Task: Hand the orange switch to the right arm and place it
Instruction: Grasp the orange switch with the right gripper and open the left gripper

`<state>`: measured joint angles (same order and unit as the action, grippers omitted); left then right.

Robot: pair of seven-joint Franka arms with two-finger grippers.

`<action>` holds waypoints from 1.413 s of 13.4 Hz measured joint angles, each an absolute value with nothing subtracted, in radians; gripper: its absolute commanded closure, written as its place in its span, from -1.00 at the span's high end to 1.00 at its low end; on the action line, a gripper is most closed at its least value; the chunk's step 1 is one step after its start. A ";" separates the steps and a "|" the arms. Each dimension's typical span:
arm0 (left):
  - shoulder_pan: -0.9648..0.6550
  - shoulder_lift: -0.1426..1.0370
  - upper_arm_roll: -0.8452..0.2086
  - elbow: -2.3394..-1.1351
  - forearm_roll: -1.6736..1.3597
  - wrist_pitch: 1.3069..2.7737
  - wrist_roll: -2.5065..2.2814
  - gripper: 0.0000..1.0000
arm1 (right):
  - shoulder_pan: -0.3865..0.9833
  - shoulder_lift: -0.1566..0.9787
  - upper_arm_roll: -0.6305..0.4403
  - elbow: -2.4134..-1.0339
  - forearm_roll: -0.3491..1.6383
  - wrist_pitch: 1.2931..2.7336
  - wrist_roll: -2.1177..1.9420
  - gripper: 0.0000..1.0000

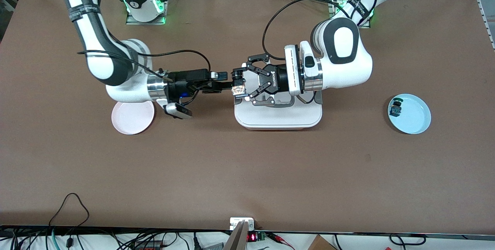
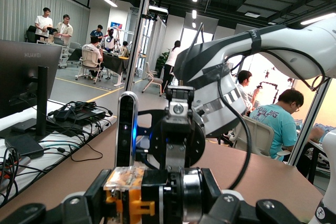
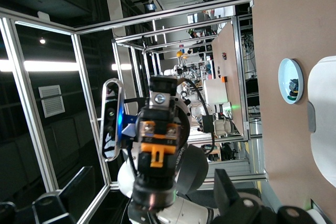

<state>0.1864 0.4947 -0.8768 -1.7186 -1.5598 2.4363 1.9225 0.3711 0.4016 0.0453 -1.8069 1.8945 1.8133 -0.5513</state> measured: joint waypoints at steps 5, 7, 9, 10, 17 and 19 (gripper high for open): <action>0.189 0.495 -0.876 -1.718 -1.562 2.437 1.923 -0.50 | 0.396 0.400 0.041 -1.807 1.904 1.830 -0.530 0.72; 0.189 0.495 -0.876 -1.718 -1.562 2.437 1.923 -0.50 | 0.396 0.400 0.039 -1.807 1.904 1.830 -0.523 0.54; 0.189 0.495 -0.876 -1.718 -1.562 2.437 1.923 -0.50 | 0.396 0.400 0.038 -1.807 1.904 1.830 -0.513 0.45; 0.189 0.495 -0.876 -1.718 -1.562 2.437 1.923 -0.50 | 0.396 0.400 0.038 -1.807 1.904 1.830 -0.510 0.45; 0.189 0.495 -0.876 -1.718 -1.562 2.437 1.923 -0.50 | 0.393 0.400 0.033 -1.802 1.904 1.830 -0.488 -0.68; 0.190 0.495 -0.876 -1.718 -1.562 2.438 1.924 -0.50 | 0.392 0.400 0.033 -1.798 1.908 1.829 -0.485 -1.00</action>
